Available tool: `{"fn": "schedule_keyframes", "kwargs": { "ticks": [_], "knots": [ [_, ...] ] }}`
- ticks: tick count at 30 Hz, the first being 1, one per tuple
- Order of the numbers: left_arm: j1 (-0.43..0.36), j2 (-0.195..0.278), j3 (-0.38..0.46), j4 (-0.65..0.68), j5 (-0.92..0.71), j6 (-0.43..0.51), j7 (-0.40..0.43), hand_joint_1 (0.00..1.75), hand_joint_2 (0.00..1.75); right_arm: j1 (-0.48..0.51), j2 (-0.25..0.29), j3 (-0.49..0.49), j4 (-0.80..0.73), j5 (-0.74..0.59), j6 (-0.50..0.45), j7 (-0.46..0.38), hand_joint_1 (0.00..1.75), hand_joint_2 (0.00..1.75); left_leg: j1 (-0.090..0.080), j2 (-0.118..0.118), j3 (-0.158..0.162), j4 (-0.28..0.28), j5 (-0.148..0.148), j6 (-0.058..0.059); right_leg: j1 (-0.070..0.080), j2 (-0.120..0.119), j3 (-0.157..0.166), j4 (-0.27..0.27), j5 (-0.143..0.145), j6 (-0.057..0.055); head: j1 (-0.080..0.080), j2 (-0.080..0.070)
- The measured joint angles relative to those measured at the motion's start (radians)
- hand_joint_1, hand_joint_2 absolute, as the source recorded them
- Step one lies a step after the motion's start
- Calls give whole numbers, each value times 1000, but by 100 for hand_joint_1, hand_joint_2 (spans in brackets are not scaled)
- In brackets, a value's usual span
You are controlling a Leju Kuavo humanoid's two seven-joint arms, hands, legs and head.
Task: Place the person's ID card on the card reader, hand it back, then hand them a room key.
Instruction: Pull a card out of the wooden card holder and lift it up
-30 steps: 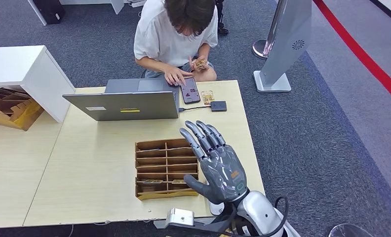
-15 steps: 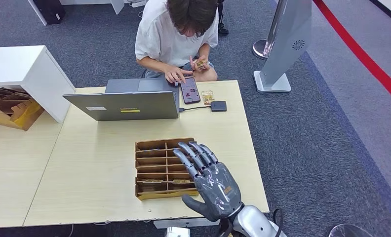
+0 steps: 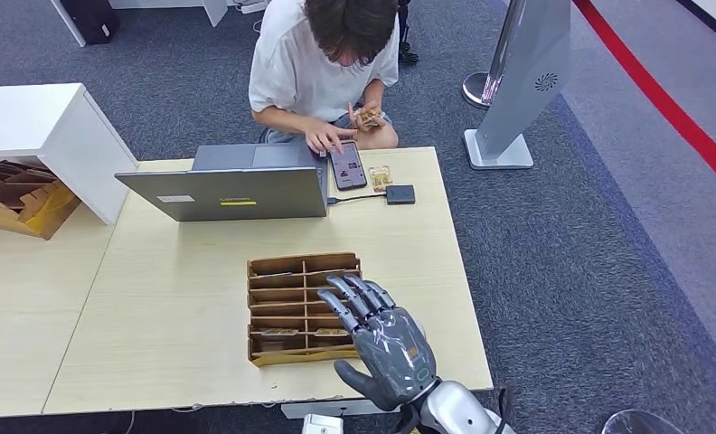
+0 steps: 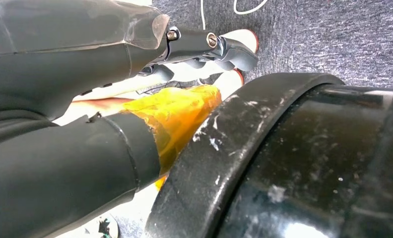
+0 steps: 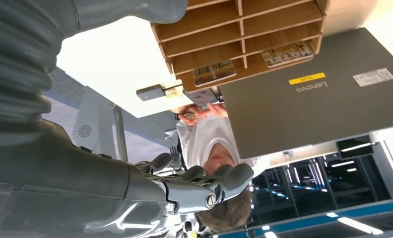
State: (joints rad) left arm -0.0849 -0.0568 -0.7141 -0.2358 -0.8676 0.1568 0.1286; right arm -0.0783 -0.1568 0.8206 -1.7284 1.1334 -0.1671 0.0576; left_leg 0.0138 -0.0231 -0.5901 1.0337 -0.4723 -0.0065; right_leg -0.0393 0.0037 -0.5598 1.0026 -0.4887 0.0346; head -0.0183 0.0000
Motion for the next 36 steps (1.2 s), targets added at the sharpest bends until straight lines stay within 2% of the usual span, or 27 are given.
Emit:
{"fn": "schedule_keyframes", "kwargs": {
  "ticks": [5,13,26,36],
  "knots": [
    [0,0,0,0,-3,-1,0,0,0,0,0,0,20,4,1,4,53,175,0,0,0,0,0,0,0,0,0,0,0,0,0,0],
    [-1,0,0,0,-8,-3,0,0,0,-1,8,0,56,6,3,14,46,175,0,0,0,0,0,0,0,0,0,0,0,0,0,0],
    [-4,0,0,0,-12,-12,0,0,0,-13,26,0,99,0,26,19,24,175,0,0,0,0,0,0,0,0,0,0,0,0,0,0],
    [-7,-1,0,0,-16,-20,0,0,0,-51,35,0,156,-26,39,3,26,175,0,0,0,0,0,0,0,0,0,0,0,0,0,0]
  ]
}}
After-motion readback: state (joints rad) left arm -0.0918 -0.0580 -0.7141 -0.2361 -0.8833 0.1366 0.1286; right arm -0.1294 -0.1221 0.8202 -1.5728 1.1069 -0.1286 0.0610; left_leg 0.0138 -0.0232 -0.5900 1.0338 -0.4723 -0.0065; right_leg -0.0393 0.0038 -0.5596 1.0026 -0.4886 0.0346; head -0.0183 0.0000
